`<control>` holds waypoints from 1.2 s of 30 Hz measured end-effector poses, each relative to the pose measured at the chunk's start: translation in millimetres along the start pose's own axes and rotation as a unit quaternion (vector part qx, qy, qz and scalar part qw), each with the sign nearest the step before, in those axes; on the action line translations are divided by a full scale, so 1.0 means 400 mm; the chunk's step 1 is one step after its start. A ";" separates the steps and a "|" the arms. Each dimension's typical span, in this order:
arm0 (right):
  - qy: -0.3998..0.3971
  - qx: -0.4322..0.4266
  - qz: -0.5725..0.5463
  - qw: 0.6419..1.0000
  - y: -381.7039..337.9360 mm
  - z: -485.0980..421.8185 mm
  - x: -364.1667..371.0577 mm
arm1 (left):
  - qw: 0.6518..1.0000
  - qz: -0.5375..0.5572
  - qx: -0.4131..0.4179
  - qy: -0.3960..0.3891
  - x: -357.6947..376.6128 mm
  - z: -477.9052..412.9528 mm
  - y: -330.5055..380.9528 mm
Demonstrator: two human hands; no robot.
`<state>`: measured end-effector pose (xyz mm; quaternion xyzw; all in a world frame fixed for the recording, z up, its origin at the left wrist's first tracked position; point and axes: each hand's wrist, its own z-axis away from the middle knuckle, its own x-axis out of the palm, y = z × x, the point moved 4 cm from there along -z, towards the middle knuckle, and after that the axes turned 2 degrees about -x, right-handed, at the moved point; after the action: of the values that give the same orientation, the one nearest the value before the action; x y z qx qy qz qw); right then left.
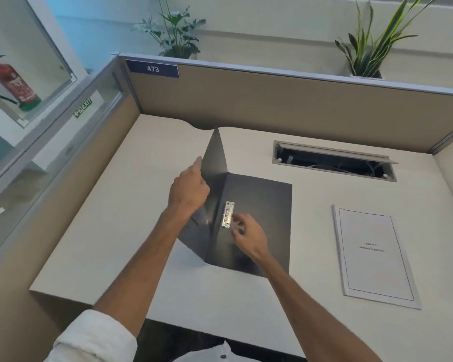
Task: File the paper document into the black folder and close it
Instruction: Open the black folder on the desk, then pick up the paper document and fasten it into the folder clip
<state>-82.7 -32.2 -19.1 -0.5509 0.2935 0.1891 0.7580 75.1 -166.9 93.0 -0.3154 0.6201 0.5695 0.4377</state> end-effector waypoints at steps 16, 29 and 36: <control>-0.097 -0.072 0.283 0.952 0.103 -0.001 0.130 | 0.984 -0.167 -0.060 -0.014 0.079 0.009 -0.289; -0.114 -0.076 0.299 0.944 0.133 0.010 0.123 | 0.980 -0.118 -0.090 -0.134 0.238 0.060 -0.397; -0.099 -0.080 0.279 0.952 0.133 0.004 0.100 | 0.986 -0.119 -0.024 -0.113 0.256 0.038 -0.304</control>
<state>-84.3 -15.0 -83.4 -0.4840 0.3432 0.4697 0.6537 143.2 -159.6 -51.1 -0.3314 0.5105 0.5601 0.5620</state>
